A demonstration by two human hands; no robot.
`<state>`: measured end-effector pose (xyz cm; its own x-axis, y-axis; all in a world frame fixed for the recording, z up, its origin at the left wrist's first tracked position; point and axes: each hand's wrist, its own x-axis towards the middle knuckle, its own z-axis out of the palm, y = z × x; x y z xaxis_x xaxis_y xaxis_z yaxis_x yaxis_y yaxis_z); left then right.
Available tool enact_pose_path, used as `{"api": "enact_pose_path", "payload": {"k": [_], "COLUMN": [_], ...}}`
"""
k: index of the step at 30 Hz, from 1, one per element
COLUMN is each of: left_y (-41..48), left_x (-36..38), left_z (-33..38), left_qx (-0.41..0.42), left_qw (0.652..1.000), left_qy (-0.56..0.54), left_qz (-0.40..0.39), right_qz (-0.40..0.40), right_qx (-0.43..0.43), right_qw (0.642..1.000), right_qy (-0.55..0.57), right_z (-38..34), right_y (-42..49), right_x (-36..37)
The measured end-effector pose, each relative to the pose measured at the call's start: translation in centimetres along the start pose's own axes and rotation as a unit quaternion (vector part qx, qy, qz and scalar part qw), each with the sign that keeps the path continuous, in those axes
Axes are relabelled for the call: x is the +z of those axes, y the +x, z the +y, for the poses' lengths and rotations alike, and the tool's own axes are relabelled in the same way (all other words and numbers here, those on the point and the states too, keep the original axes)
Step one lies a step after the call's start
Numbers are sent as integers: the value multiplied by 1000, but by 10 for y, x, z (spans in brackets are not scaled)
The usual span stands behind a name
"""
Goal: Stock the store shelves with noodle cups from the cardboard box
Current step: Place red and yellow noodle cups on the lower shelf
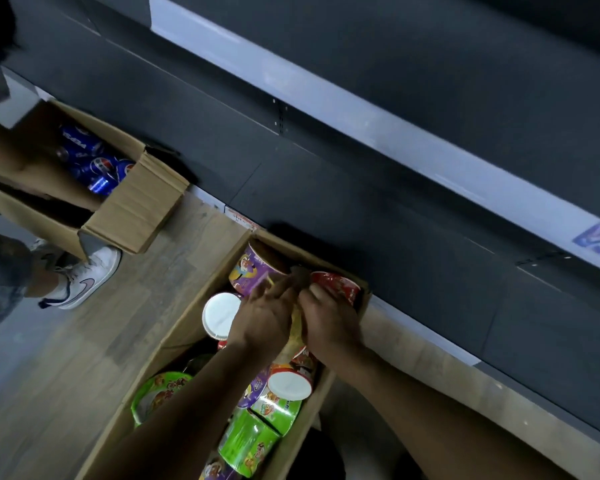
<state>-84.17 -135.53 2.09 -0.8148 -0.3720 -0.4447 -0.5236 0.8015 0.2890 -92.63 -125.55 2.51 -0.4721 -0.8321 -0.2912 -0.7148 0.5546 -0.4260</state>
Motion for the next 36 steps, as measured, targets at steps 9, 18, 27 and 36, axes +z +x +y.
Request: {"api": "enact_pose_path", "payload": {"k": [9, 18, 27, 36], "left_y": [-16, -41, -75, -116], "left_x": [-35, -80, -123, -184], "left_z": [40, 102, 218, 348], "left_qx": [48, 95, 172, 254], "left_qw": [998, 994, 984, 959], "left_qy": [-36, -38, -20, -65], "left_qz": [21, 38, 41, 105], "right_qz": [30, -47, 57, 185], "right_qx": [2, 58, 105, 99], "right_qw": [997, 965, 946, 931], "right_qy": [69, 251, 301, 300], "right_z": [21, 68, 107, 145], "right_y": [-34, -95, -197, -298], "right_x": [-58, -119, -199, -309]}}
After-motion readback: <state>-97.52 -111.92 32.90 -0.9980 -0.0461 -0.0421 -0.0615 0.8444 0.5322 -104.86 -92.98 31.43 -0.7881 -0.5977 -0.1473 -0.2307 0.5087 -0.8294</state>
